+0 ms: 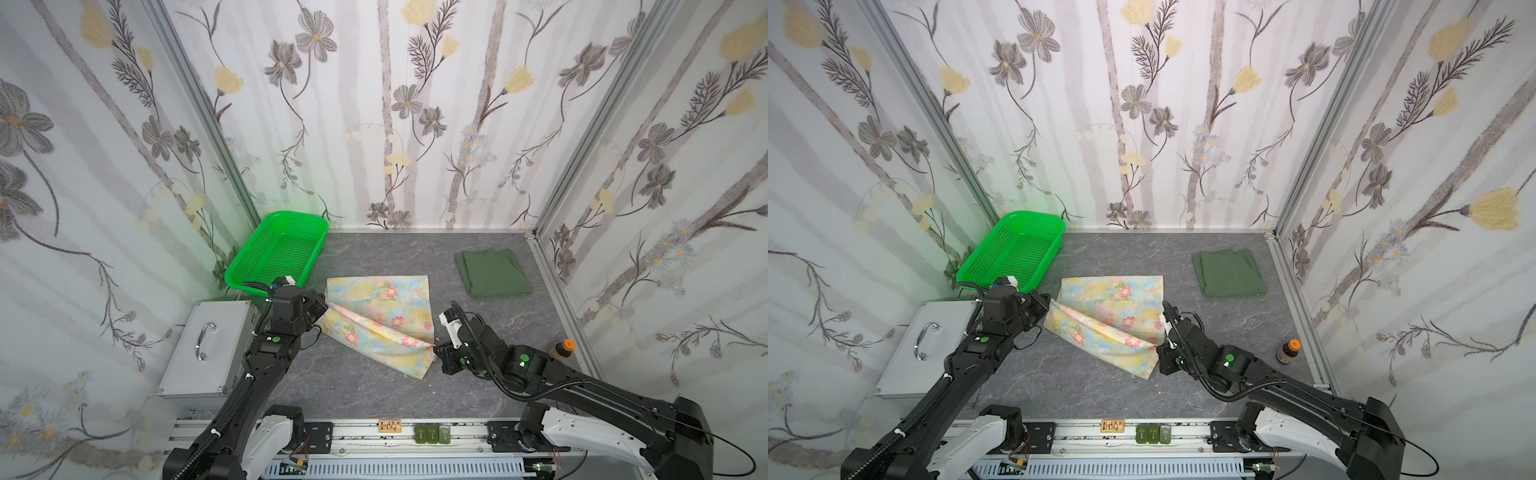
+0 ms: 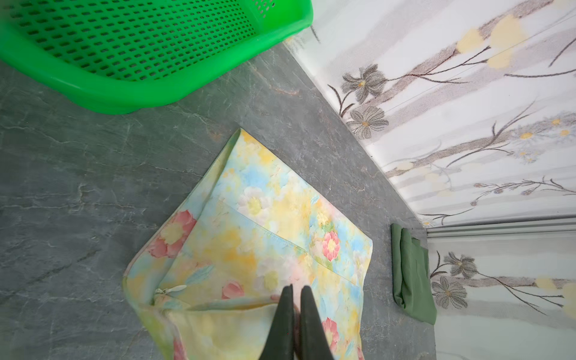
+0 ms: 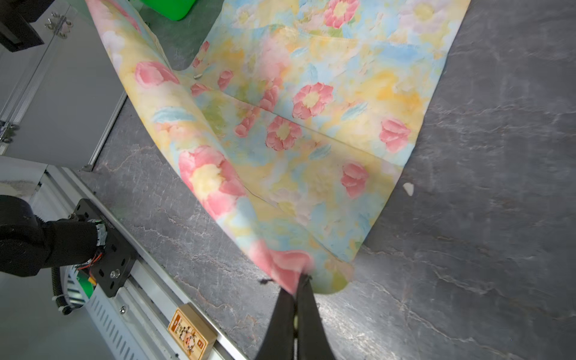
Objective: Fold and stack skirts
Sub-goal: Flatten out the skirt at the top-center of the table.
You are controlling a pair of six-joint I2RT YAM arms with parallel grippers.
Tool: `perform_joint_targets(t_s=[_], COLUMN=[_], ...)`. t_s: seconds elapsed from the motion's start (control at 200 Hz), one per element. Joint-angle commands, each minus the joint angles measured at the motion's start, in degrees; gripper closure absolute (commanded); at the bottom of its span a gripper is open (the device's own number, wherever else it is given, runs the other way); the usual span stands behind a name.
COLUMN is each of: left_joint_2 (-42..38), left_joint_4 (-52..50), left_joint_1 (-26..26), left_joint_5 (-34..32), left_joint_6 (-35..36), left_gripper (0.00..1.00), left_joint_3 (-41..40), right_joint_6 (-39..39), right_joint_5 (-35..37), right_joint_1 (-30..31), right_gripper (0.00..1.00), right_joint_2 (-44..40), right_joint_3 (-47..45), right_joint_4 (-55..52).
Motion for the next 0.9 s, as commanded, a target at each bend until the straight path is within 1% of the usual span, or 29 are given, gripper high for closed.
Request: perform_joint_targets(t_s=[0.0, 0.115, 0.255, 0.375, 0.46, 0.48, 0.55, 0.65, 0.754, 0.899], left_joint_2=[-1.6, -3.5, -6.2, -7.7, -7.2, -7.0, -6.3, -6.7, -7.2, -3.1], left_joint_4=[0.9, -1.2, -5.0, -6.7, -6.9, -7.0, -7.5, -10.0, -11.6, -11.5], left_joint_1=[0.1, 0.1, 0.1, 0.1, 0.1, 0.1, 0.1, 0.1, 0.1, 0.1], left_joint_5=[-1.0, -2.1, -3.8, -4.2, -3.7, -3.5, -3.0, -4.2, -6.7, -6.0], left_joint_6=[-2.1, -2.9, -2.6, -2.6, -2.4, -2.2, -1.2, -0.2, 0.4, 1.1], left_gripper=[1.0, 1.0, 1.0, 1.0, 1.0, 1.0, 1.0, 1.0, 1.0, 1.0], left_joint_3=[-2.1, -3.3, -3.3, -3.0, -2.1, -1.9, -1.2, -0.1, 1.2, 2.9], right_joint_6=[3.4, 2.9, 1.0, 0.1, -0.6, -0.9, -2.5, -3.9, -3.5, -3.2], right_joint_5=[-2.4, -3.7, -3.0, -1.8, -1.0, -0.9, -1.0, -1.0, -2.5, -3.0], right_joint_1=[1.4, 1.5, 1.5, 1.4, -0.1, -0.7, -2.5, -2.5, -2.6, -2.6], right_gripper=[1.0, 1.0, 1.0, 1.0, 1.0, 1.0, 1.0, 1.0, 1.0, 1.0], right_joint_2=[2.4, 5.5, 8.8, 9.7, 9.7, 9.7, 9.6, 10.0, 11.2, 13.6], right_joint_3=[-0.7, 0.1, 3.6, 6.3, 6.7, 8.6, 9.6, 10.2, 8.4, 8.2], right_joint_4=[6.8, 8.2, 7.0, 6.4, 5.7, 5.3, 4.4, 3.0, 4.2, 5.5])
